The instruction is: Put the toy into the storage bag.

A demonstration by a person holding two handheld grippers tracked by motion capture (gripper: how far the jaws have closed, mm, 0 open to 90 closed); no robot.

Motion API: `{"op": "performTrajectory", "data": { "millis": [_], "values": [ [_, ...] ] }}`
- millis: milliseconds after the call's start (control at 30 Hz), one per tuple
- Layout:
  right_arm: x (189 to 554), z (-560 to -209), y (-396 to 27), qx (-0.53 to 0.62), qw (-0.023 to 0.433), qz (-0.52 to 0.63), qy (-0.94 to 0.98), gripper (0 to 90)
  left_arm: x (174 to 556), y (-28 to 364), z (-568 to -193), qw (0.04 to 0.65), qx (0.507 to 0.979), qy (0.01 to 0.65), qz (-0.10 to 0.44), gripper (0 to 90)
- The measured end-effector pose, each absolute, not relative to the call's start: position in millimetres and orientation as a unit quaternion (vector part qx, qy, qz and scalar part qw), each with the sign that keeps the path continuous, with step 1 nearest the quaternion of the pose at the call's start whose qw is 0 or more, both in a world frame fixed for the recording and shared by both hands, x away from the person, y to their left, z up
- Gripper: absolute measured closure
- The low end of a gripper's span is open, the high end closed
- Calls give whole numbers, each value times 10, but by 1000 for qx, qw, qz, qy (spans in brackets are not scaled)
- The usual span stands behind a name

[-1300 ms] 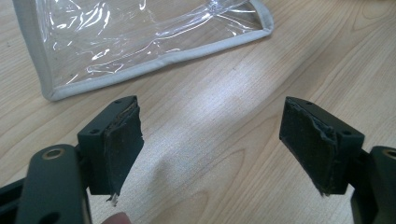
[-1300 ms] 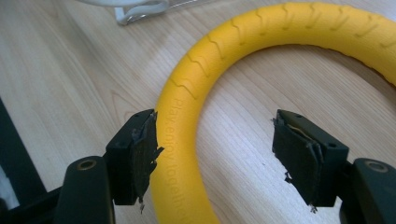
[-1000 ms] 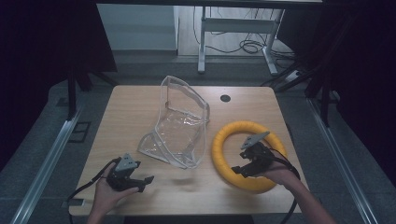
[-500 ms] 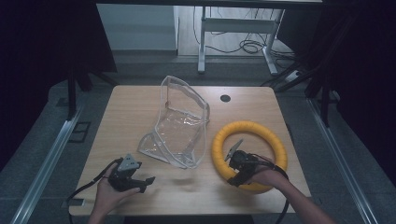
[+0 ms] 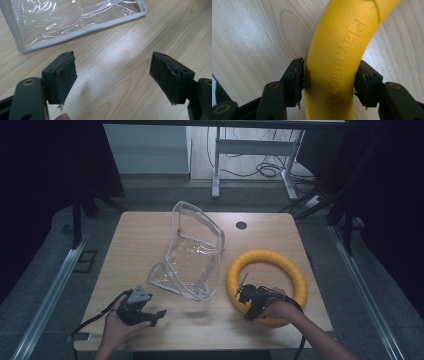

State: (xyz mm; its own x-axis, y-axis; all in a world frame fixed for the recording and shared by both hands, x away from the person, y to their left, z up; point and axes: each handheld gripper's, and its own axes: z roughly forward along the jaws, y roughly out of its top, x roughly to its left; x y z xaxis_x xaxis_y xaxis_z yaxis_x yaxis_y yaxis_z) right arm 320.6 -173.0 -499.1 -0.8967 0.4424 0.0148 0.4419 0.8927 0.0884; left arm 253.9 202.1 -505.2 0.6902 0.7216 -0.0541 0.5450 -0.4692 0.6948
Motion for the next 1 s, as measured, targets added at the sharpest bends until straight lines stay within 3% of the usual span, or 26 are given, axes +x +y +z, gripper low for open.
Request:
{"op": "performTrajectory", "data": {
  "millis": [300,567,1000],
  "values": [
    [3261,-4987,-1718,232,-13,33,972,503,2532,2018,-5033,361,847,371,124,213],
    [3338,-4734,-1936,251,-46,117,960,508,2536,2017,-5036,360,846,372,124,214],
    [3393,-4357,-2171,281,-31,198,939,513,2533,2022,-5026,361,845,372,127,215]
  ]
}}
